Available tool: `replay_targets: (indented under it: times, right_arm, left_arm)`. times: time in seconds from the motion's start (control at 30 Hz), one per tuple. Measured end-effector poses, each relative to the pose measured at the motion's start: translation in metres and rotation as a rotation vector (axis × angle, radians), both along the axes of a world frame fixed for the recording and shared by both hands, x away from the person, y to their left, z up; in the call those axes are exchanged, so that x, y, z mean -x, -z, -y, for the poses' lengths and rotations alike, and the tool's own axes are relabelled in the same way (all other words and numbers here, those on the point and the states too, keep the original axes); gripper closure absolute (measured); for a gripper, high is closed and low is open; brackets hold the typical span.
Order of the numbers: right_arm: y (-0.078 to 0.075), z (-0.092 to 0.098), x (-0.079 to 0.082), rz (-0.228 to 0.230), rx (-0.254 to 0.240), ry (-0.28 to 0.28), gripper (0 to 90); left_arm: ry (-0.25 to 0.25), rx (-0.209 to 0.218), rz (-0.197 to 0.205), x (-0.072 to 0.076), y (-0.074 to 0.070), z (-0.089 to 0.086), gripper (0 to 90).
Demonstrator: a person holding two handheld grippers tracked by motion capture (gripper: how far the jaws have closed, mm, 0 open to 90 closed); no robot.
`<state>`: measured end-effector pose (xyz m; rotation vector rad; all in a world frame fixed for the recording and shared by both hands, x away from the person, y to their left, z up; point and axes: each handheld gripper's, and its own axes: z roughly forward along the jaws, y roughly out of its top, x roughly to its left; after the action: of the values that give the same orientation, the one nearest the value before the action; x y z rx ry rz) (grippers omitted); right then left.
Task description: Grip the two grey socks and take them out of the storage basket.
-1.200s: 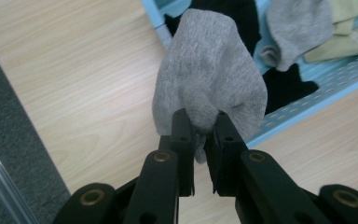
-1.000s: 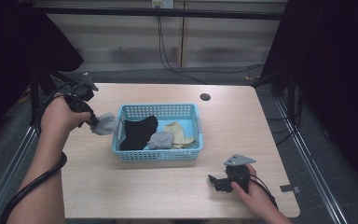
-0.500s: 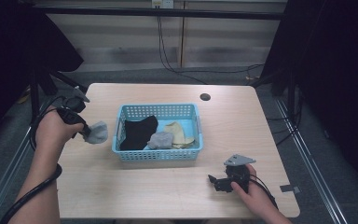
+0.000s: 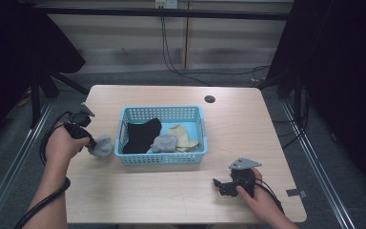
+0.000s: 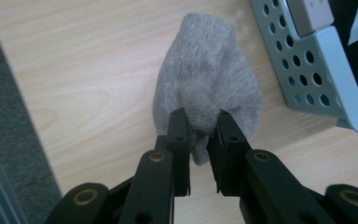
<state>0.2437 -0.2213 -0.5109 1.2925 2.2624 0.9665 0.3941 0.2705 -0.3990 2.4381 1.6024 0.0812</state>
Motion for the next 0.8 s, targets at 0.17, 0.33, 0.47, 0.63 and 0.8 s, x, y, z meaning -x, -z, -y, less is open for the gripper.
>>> replay_targets:
  times: [0.17, 0.33, 0.47, 0.63, 0.8]
  right_arm:
    - [0.000, 0.000, 0.000, -0.003, -0.001, 0.001, 8.7]
    - [0.000, 0.000, 0.000, 0.001, 0.001, -0.001, 8.7]
    - [0.000, 0.000, 0.000, -0.003, -0.001, 0.002, 8.7]
    - [0.000, 0.000, 0.000, -0.001, -0.001, 0.001, 8.7]
    - [0.000, 0.000, 0.000, 0.002, 0.002, -0.003, 8.7]
  left_arm:
    - [-0.010, 0.005, 0.008, 0.000, 0.006, 0.001, 68.5]
    - [-0.027, 0.027, 0.002, 0.000, -0.001, 0.005, 57.3]
    - [-0.031, 0.052, -0.005, 0.000, -0.012, 0.011, 49.4]
    - [-0.002, 0.056, 0.006, -0.002, -0.030, 0.025, 43.8]
    - [0.033, 0.067, 0.006, -0.005, -0.042, 0.048, 38.0]
